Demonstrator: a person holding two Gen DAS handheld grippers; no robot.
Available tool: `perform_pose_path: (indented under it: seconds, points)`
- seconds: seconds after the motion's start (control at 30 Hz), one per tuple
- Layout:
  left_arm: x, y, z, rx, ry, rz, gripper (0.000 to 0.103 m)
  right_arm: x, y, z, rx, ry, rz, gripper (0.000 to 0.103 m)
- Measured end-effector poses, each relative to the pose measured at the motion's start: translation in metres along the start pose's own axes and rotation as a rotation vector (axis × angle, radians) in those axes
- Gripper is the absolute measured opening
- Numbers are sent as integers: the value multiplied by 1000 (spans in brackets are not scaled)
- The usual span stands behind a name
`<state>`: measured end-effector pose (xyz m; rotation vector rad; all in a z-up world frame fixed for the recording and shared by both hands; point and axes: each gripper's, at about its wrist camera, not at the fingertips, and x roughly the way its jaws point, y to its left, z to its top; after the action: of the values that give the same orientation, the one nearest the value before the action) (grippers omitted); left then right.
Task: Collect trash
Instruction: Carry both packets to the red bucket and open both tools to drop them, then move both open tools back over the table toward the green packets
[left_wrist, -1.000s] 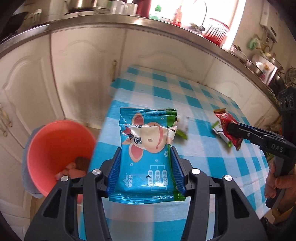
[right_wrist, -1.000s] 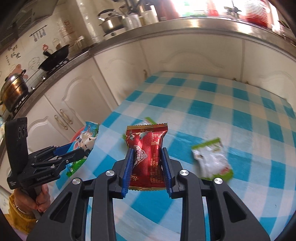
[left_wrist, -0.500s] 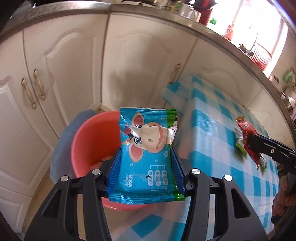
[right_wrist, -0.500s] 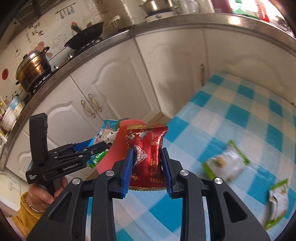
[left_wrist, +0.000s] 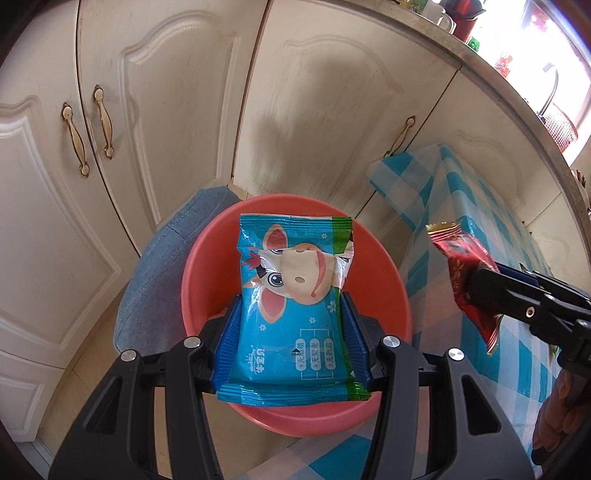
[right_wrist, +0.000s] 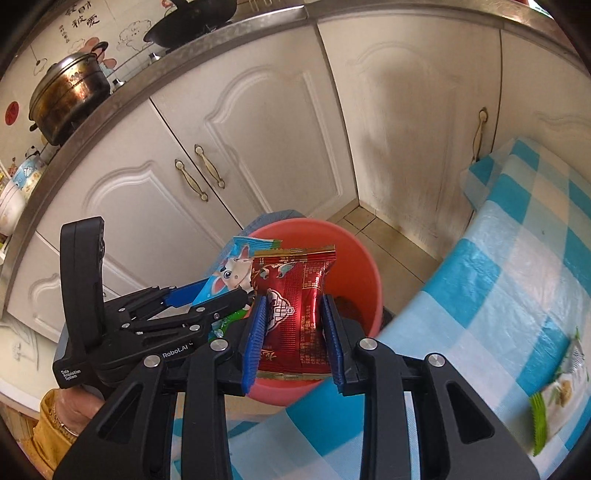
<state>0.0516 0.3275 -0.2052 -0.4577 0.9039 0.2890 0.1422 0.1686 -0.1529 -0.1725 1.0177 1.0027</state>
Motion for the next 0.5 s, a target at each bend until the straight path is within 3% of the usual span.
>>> perform_pose_path:
  seconds: [0.27,0.3,0.37,0.5]
  points:
    - [21,0,-1,3,42,5,55,23,2,2,-17,30,-38,37]
    - [26,0,-1,3,49,17,61,25,1,2,-12,31,-49,49]
    - [32,0,-2,3,50,48,72,22,-3,1,13,14,-45,63]
    - [31,1,-1,-9,41,44,83,7,-10,-1,39,-30,-45,71]
